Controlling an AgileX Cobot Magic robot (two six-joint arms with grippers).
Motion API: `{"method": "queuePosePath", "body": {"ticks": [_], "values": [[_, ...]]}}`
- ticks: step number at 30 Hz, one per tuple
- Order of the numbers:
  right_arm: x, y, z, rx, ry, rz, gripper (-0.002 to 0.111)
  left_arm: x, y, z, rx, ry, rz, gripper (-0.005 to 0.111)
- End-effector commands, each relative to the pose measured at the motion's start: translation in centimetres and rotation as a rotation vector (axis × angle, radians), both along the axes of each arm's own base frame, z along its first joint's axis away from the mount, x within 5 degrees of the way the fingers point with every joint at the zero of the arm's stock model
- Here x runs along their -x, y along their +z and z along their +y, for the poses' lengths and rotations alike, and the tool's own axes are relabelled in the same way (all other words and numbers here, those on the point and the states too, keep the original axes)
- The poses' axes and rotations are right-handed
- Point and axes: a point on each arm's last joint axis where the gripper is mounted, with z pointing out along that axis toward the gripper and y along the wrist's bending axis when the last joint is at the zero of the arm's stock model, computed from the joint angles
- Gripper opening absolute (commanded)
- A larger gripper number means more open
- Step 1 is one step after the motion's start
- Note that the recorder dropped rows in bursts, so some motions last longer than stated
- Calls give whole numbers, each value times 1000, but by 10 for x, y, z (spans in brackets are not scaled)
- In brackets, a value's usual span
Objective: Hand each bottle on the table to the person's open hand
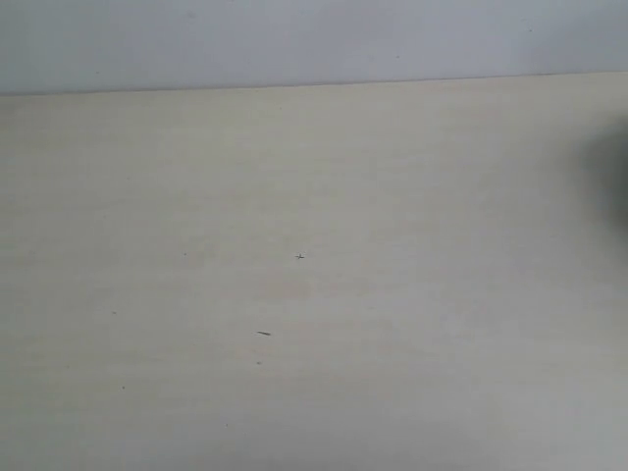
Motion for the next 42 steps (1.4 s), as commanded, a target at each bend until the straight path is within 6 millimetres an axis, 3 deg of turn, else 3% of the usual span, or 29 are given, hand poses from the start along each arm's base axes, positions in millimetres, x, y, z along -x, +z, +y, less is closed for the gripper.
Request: {"method": "queuePosePath", "body": {"ticks": [1,36,42], "values": [[0,-1,0,5,-2,-7,0,0,-1,0,0,3,0,0],[1,-6,1,-62,4,45,0,1,0,1,5,9,-20,0],[1,-6,1,-62,4,45,0,-3,2,15,-22,258,-74,0]]}}
